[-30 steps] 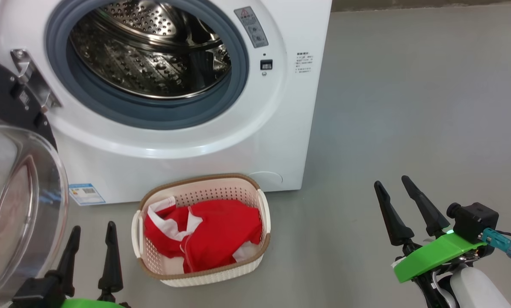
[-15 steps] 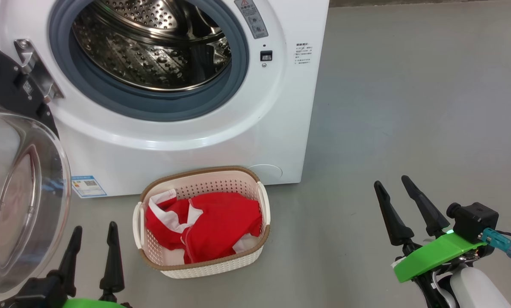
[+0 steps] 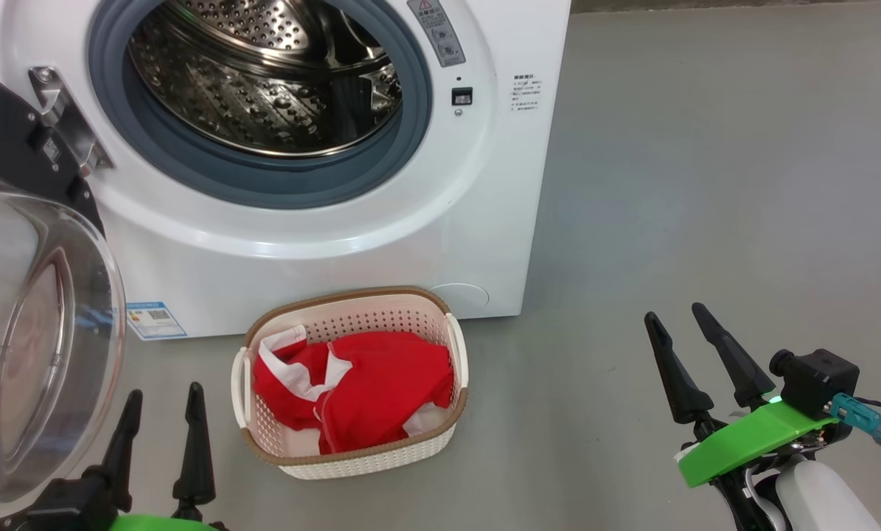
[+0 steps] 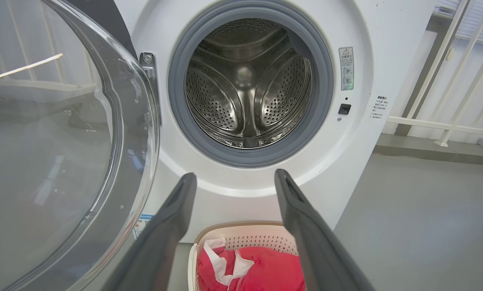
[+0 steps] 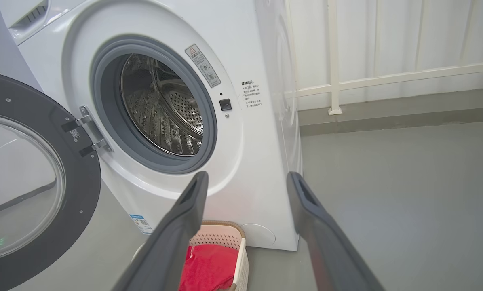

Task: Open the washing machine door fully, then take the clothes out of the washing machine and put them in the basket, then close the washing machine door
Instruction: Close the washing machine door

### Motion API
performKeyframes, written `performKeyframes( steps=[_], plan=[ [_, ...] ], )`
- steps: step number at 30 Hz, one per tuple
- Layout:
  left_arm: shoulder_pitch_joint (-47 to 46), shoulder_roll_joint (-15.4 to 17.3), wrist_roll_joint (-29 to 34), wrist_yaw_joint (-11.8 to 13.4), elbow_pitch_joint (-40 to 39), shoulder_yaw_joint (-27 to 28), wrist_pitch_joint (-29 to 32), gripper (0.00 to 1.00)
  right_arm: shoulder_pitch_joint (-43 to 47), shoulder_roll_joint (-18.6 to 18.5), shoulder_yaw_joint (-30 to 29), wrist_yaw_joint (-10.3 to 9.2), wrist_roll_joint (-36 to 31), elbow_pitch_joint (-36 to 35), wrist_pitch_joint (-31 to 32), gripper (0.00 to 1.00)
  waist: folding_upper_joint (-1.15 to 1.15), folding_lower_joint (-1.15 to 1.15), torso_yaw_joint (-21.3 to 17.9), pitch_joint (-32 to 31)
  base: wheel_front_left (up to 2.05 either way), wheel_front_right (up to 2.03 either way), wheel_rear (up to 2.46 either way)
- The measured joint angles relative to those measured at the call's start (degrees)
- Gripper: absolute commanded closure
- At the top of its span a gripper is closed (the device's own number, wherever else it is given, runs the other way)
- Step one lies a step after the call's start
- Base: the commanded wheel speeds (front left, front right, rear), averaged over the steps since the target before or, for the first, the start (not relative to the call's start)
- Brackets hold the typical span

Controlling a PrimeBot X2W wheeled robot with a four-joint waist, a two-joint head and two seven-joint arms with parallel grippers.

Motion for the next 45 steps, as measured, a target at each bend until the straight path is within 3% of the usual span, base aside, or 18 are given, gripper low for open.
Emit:
performKeyframes(
  steps=[20,45],
  plan=[
    [-0.05,0.10,-0.82,0.18,0.24,-0.47,-0.01,0.00,0.00,0.01,-0.07,0.00,0.00,0.01,0.00,0.00,0.00,0.00,2.78,0.07,0.00,0.00,0.00],
    [0.67,1.19,-0.88,2.44,0.59,-1.54,0.15,0.00,2.19,0.04,1.98,0.00,0.25,0.93,0.00,0.00,0.00,0.00,14.82,-2.39,0.00,0.00,0.00]
  ],
)
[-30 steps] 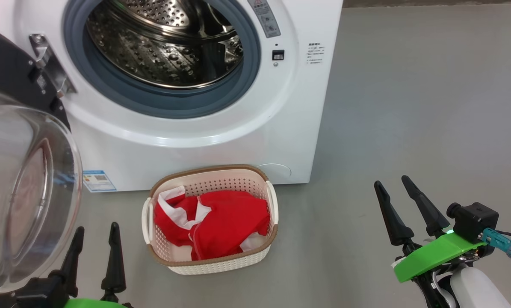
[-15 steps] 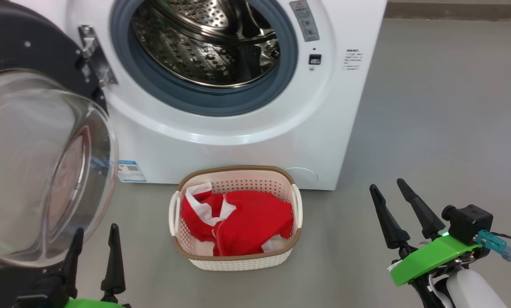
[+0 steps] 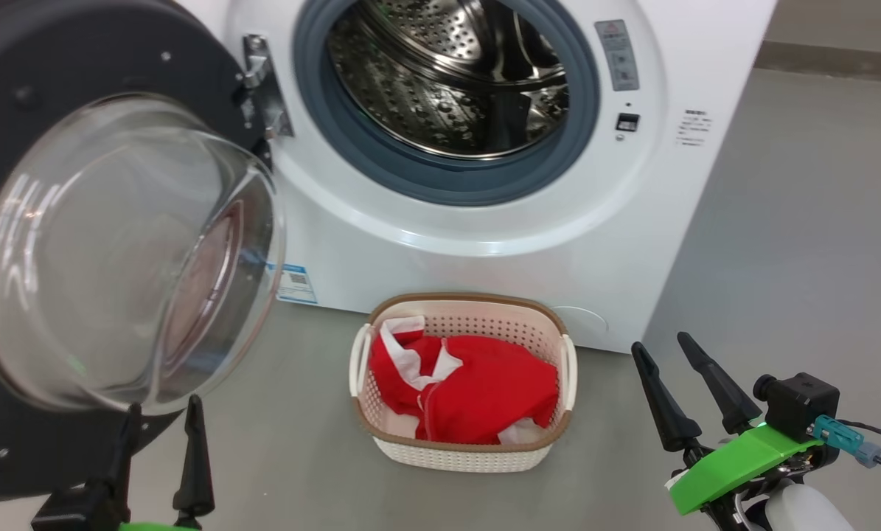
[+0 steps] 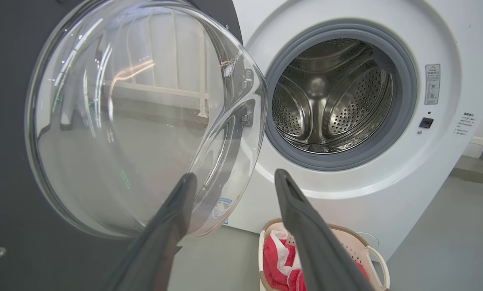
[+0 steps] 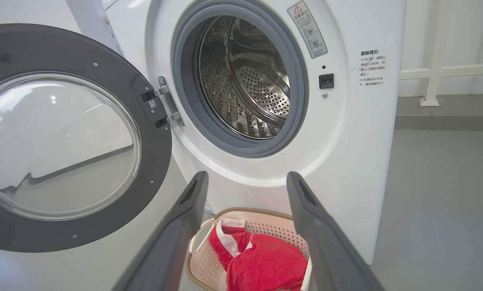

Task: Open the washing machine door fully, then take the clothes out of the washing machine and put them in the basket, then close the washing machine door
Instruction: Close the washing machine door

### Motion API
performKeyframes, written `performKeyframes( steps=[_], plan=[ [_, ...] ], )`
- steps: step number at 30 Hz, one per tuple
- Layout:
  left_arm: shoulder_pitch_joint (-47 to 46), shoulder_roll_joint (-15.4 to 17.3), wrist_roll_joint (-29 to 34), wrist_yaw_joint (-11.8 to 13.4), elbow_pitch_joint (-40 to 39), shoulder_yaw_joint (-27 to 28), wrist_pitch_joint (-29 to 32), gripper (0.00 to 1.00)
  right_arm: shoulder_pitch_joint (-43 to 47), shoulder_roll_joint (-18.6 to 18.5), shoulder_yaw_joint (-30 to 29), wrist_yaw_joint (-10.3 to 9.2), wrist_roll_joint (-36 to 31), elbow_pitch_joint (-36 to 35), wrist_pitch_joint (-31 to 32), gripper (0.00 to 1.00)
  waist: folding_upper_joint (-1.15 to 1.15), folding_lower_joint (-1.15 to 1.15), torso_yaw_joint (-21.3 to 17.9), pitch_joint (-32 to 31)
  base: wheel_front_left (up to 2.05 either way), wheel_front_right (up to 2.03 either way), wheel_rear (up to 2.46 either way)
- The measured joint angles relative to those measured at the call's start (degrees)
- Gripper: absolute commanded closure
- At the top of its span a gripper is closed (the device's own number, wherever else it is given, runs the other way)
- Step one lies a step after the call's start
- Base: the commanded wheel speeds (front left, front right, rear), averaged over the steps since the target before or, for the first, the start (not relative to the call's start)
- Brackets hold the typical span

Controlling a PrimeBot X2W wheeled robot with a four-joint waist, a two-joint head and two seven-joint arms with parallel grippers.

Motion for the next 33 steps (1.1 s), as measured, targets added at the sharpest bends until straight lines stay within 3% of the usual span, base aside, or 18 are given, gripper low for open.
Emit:
performKeyframes(
  steps=[23,33],
  plan=[
    [1.87,0.76,0.58,3.26,-1.21,-0.07,0.92,0.00,0.60,1.04,0.99,0.00,0.41,0.23,0.00,0.00,0.00,0.00,12.75,-2.11,0.00,0.00,0.00],
    [3.04,0.86,0.48,4.27,-2.91,0.68,0.83,0.00,0.24,1.30,1.90,0.00,0.43,0.53,0.00,0.00,0.00,0.00,14.58,-0.57,0.00,0.00,0.00]
  ],
)
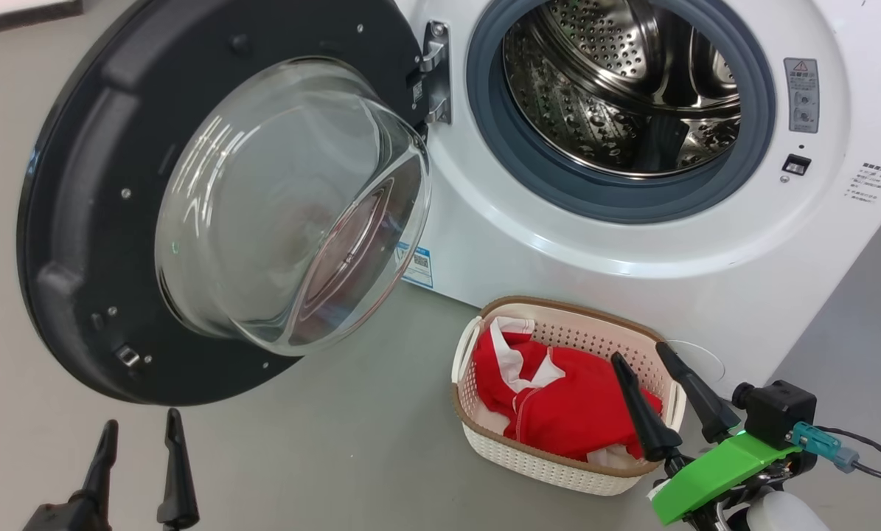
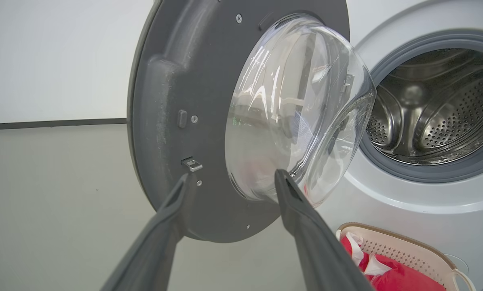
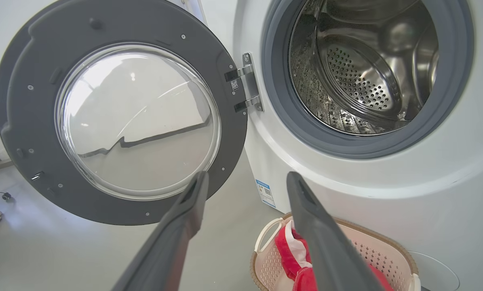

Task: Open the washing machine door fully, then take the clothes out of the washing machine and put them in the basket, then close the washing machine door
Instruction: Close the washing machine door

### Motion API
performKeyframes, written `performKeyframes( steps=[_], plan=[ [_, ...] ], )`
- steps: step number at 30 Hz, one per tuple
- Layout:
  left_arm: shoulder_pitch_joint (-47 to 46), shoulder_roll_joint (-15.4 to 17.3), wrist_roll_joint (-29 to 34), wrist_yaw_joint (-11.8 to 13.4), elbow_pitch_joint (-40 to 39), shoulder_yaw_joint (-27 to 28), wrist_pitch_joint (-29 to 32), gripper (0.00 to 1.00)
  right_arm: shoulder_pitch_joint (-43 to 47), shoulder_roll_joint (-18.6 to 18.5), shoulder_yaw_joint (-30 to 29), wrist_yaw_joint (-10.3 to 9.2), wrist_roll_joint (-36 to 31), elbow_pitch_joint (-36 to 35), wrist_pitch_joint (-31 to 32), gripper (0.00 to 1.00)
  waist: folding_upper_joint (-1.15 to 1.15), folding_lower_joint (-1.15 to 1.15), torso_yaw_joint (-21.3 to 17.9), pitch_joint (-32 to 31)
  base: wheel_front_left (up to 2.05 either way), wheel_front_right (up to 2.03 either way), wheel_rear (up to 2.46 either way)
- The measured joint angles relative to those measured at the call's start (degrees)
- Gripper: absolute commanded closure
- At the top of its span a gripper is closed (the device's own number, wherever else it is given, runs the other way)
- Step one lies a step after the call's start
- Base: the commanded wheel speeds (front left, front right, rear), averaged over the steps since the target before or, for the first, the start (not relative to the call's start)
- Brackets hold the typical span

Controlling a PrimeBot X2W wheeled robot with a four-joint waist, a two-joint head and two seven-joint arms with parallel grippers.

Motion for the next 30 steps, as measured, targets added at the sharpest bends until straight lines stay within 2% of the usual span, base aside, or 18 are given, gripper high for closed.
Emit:
performKeyframes(
  steps=[25,26,28,30],
  plan=[
    [0.02,0.37,-0.42,0.51,-0.70,0.16,-0.48,0.00,-0.45,-0.57,1.27,0.00,0.43,0.62,0.00,0.00,0.00,0.00,0.21,0.32,0.00,0.00,0.00],
    [0.02,0.57,-0.42,0.51,-0.87,0.07,-0.48,0.03,-0.45,-0.57,1.27,0.00,0.43,0.62,0.00,0.00,0.00,0.00,0.21,0.33,0.00,0.00,0.00],
    [0.02,1.03,-0.42,0.51,-1.51,-0.03,-0.47,0.54,-0.45,-0.59,1.27,0.00,0.43,0.62,0.00,0.00,0.00,0.00,0.21,0.36,0.00,0.00,0.00],
    [-0.01,1.32,-0.42,0.51,-2.41,-0.10,-0.45,1.00,-0.45,-0.65,1.26,0.00,0.43,0.62,0.00,0.00,0.00,0.00,0.23,0.39,0.00,0.00,0.00]
  ],
)
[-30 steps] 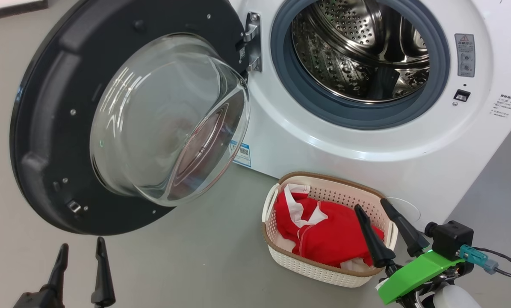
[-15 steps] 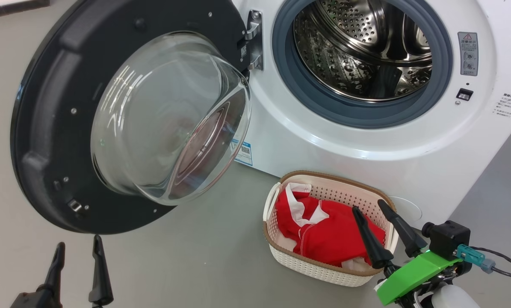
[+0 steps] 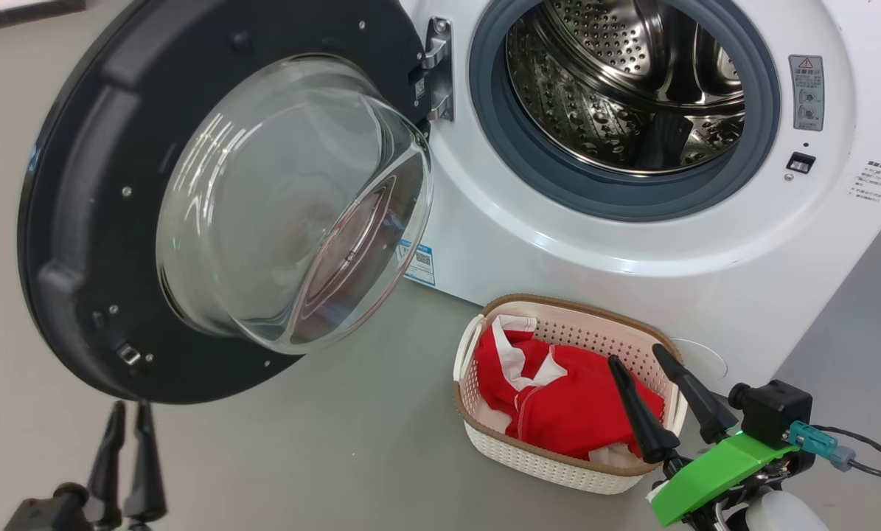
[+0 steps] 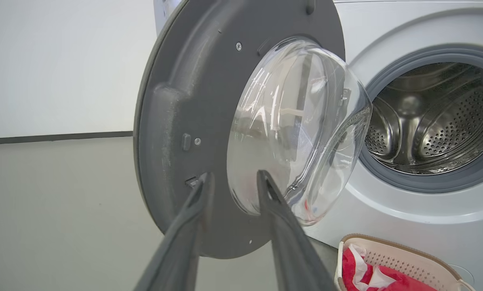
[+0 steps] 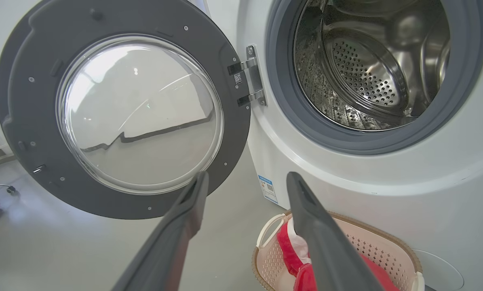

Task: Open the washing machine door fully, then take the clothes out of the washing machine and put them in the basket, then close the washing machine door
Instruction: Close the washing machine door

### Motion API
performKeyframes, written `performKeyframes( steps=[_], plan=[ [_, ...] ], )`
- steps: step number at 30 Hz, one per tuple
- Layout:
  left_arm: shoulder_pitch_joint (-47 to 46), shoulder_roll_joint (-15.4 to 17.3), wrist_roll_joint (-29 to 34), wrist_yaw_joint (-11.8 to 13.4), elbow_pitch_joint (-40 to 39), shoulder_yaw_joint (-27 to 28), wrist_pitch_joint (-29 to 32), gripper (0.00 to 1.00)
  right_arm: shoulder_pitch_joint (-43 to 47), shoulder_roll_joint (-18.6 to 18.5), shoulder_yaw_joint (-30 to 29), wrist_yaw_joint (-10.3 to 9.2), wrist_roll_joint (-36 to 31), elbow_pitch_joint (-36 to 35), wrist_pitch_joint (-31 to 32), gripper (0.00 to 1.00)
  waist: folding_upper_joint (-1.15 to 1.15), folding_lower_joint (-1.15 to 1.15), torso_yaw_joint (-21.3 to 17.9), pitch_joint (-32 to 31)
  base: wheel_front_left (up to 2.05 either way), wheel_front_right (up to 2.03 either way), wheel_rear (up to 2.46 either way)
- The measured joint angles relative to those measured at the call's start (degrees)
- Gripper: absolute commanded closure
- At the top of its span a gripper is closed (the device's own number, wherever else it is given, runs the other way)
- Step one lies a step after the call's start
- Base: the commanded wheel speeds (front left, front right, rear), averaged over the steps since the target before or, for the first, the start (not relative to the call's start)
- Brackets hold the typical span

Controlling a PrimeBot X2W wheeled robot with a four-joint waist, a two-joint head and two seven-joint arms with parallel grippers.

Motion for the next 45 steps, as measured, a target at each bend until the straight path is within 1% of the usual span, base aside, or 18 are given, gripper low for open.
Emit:
performKeyframes(
  steps=[3,6,10,12,17,21,26,27,30,33,37,40,45],
  plan=[
    [-0.07,0.62,0.00,-0.01,-1.60,-0.04,0.22,1.00,0.00,-0.10,-0.02,0.00,0.00,0.00,0.00,0.00,0.00,0.00,0.02,0.04,0.00,0.00,0.00],
    [-0.34,1.99,-0.04,-0.19,-2.85,0.23,1.21,1.00,0.00,-0.12,-0.02,0.00,0.00,0.00,0.00,0.00,0.00,0.00,0.04,0.09,0.00,0.00,0.00],
    [-2.15,3.13,-2.30,-1.21,-5.56,1.59,2.68,1.00,0.00,-0.13,-0.01,0.00,0.00,0.04,0.00,0.00,0.00,0.00,0.08,0.14,0.00,0.00,0.00],
    [-3.96,4.21,-3.80,-2.19,-7.45,2.69,4.19,1.00,0.00,-0.16,0.01,0.00,0.01,0.09,0.00,0.00,0.00,0.00,0.10,0.16,0.00,0.00,0.00],
    [-10.44,7.15,-10.13,-3.94,-10.92,6.97,9.04,1.00,-0.02,-0.24,0.16,0.00,0.11,0.25,0.00,0.00,0.00,0.00,0.11,0.28,0.00,0.00,0.00],
    [-16.73,9.09,-16.51,-4.77,-10.12,10.65,13.43,1.00,-0.04,-0.24,0.20,0.00,0.11,0.36,0.00,0.00,0.00,0.00,-0.03,0.19,0.00,0.00,0.00],
    [-25.72,10.20,-26.43,-5.72,-2.50,15.90,17.96,1.00,-0.03,-0.35,0.15,0.00,0.11,0.25,0.00,0.00,0.00,0.00,-0.20,0.59,0.00,0.00,0.00],
    [-29.11,10.40,-30.48,-5.73,1.89,17.92,20.04,1.00,-0.02,-0.48,0.03,0.00,0.11,0.23,0.00,0.00,0.00,0.00,-0.31,0.72,0.00,0.00,0.00],
    [-33.77,11.02,-35.33,-5.71,8.43,20.25,23.13,1.00,0.02,-0.56,-0.15,0.00,0.11,0.07,0.00,0.00,0.00,0.00,-0.51,0.72,0.00,0.00,0.00],
    [-37.91,12.21,-38.63,-5.45,14.21,22.51,25.53,1.00,0.02,-0.58,-0.10,0.00,0.10,-0.16,0.00,0.00,0.00,0.00,-0.95,0.93,0.00,0.00,0.00],
    [-42.26,13.66,-41.96,-4.24,21.34,24.53,28.76,1.00,0.01,-0.88,-0.07,0.00,0.10,-0.29,0.00,0.00,0.00,0.00,-1.91,1.58,0.00,0.00,0.00],
    [-44.21,14.97,-42.92,-3.63,26.47,25.50,30.02,1.00,-0.02,-1.08,0.02,0.00,0.10,-0.30,0.00,0.00,0.00,0.00,-2.70,2.12,0.00,0.00,0.00],
    [-46.47,16.04,-45.50,-2.02,33.76,27.40,32.42,1.00,-0.05,-1.14,0.07,0.00,0.10,-0.35,0.00,0.00,0.00,0.00,-4.27,2.86,0.00,0.00,0.00]
  ],
)
